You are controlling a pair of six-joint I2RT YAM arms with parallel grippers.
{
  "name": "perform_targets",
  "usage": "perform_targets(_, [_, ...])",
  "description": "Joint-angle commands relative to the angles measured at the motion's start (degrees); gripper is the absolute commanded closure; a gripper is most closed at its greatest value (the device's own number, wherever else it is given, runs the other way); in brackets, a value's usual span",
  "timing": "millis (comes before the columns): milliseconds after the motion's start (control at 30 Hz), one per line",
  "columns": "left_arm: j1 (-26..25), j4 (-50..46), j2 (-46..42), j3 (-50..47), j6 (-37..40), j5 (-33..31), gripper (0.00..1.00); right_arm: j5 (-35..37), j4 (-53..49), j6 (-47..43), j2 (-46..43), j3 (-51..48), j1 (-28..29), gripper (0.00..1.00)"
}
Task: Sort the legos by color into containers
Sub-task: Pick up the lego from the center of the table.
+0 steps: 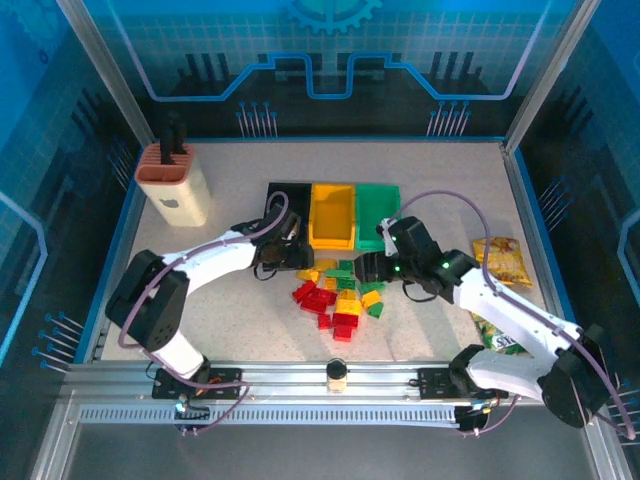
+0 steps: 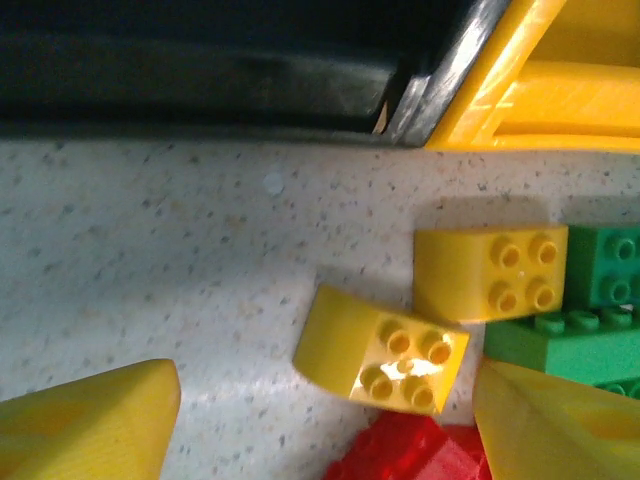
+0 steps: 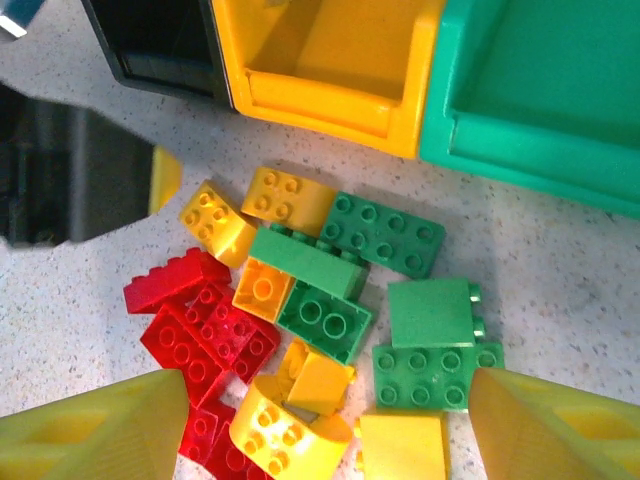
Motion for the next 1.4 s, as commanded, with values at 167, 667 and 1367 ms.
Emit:
perform_targets(167, [-4.6, -5.8, 5.6, 5.7, 7.1, -1.3, 0.25, 0.9, 2.3, 1.2, -3.9, -5.4, 0.1, 0.24])
perform_targets(667, [-6.6, -5.1, 8.7, 4.1, 10.8, -3.9, 0.30, 0.0, 7.6, 5.4, -9.6, -13.9, 0.0, 0.25])
perform_targets(1367, [-8.5, -5.7, 13.6, 6.4, 11.5, -6.4, 0.40, 2.1, 7.4, 6.9, -15.0, -18.0, 0.2, 0.26])
